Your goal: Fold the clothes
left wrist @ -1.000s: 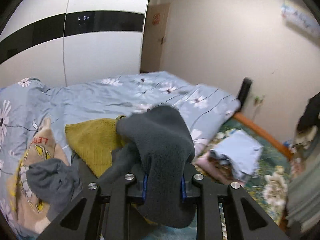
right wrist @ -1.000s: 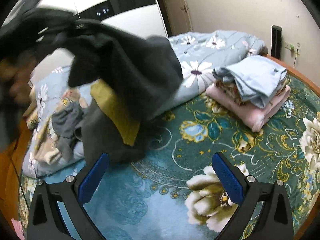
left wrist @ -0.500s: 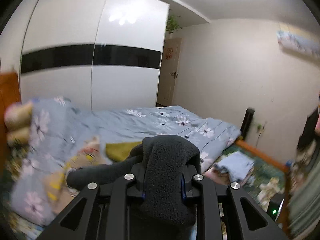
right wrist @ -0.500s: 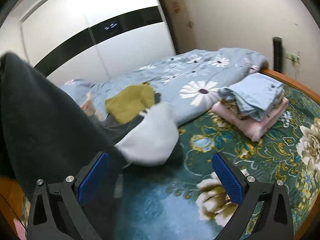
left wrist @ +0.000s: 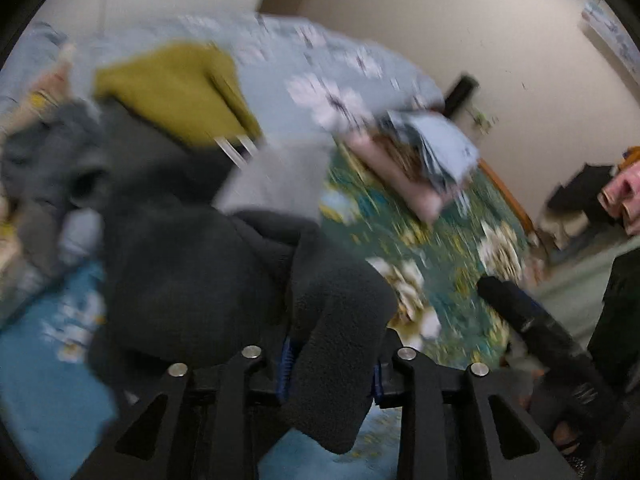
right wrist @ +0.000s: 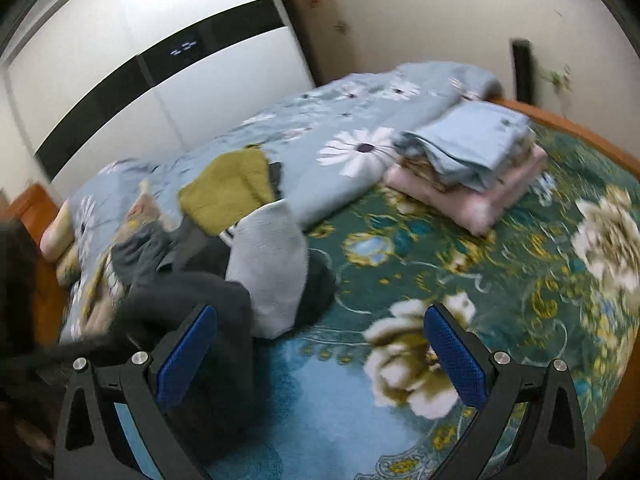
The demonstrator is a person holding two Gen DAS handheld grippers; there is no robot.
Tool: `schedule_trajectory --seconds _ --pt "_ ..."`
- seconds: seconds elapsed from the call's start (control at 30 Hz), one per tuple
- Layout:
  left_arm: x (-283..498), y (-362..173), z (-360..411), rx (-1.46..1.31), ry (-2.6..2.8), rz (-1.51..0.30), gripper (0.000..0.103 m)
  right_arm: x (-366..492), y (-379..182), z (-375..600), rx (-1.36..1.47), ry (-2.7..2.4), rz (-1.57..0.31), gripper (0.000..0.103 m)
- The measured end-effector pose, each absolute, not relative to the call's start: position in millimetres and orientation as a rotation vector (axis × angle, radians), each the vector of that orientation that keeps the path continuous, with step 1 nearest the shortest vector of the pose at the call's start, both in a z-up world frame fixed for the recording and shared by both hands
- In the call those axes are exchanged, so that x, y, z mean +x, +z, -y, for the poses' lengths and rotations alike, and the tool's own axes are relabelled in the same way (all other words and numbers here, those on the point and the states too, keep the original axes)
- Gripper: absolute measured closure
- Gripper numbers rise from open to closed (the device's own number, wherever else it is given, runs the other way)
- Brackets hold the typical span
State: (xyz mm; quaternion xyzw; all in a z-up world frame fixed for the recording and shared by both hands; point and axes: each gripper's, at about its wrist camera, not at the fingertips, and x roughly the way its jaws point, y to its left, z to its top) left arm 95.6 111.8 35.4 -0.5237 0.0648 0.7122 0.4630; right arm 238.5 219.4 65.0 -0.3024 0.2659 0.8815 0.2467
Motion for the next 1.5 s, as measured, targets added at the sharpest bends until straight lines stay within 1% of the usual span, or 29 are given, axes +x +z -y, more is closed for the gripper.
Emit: schedule_trajectory --seconds 0.07,0.13,0.2,0.3,0.43,0.5,0.63,0.77,0.83,0.87,0.9,0.93,0.97,1.0,1.03,1.07,1.1,1.13,1.23,1.33,1.4,1.5 --pt "106 30 -120 -1.298 1.712 -0.223 0.061 241 64 -224 -0.818 2.394 -0.749 0.0" --pt "115 32 -119 -1.288 1.686 -0.25 0.054 242 63 -226 -0.803 2.42 -0.772 0.0" --pt "115 41 -103 -1.274 1.654 -0.189 0.031 242 62 -228 -0.786 2.442 -0.793 0.0" --pt "101 57 -74 -1.271 1.658 -0.074 0.024 240 62 -224 -0.775 2.479 -0.816 0.0" --pt "70 69 -26 -1.287 1.821 0.045 0.022 225 57 -215 -0.838 2.566 -0.843 0.0" --pt "56 69 -4 -1.305 1.903 0.1 0.022 212 53 -204 -0.917 2.591 -0.799 0.0" --pt "33 49 23 -1.415 1.988 0.21 0.022 184 49 -170 -1.061 2.66 -0.668 0.0" --pt "28 35 26 -1.452 2.05 0.213 0.022 158 42 -145 -1.179 2.659 -0.534 0.0" --pt "29 31 27 -1.45 2.061 0.184 0.022 152 29 -152 -1.222 2.596 -0.574 0.001" --pt "29 29 25 -1.449 2.064 0.158 0.022 151 21 -160 -1.239 2.559 -0.658 0.002" --pt "30 28 23 -1.449 2.067 0.138 0.022 151 13 -167 -1.255 2.52 -0.742 0.007" --pt "30 27 22 -1.446 2.068 0.115 0.022 151 4 -174 -1.273 2.477 -0.818 0.02" --pt "29 26 22 -1.44 2.07 0.088 0.022 152 -5 -180 -1.294 2.434 -0.856 0.028" --pt "30 25 21 -1.433 2.068 0.065 0.022 153 -9 -182 -1.314 2.402 -0.84 0.047" --pt "30 24 17 -1.424 2.064 0.037 0.022 155 -13 -185 -1.327 2.377 -0.831 0.058" --pt "31 23 14 -1.418 2.062 0.006 0.022 158 -16 -189 -1.327 2.364 -0.838 0.061" --pt "31 22 11 -1.413 2.064 -0.022 0.022 162 -18 -194 -1.324 2.35 -0.842 0.068" --pt "32 20 8 -1.407 2.067 -0.055 0.022 165 -17 -200 -1.308 2.33 -0.836 0.073" --pt "33 15 5 -1.392 2.086 -0.138 0.022 178 -6 -224 -1.228 2.262 -0.808 0.077" --pt "29 5 7 -1.421 2.08 -0.153 0.022 202 2 -251 -1.107 2.166 -0.814 0.078" --pt "24 -3 9 -1.46 2.062 -0.115 0.022 216 7 -266 -1.041 2.093 -0.811 0.078" --pt "18 -18 8 -1.548 1.973 0.054 0.022 230 8 -285 -1.002 2.023 -0.836 0.078"
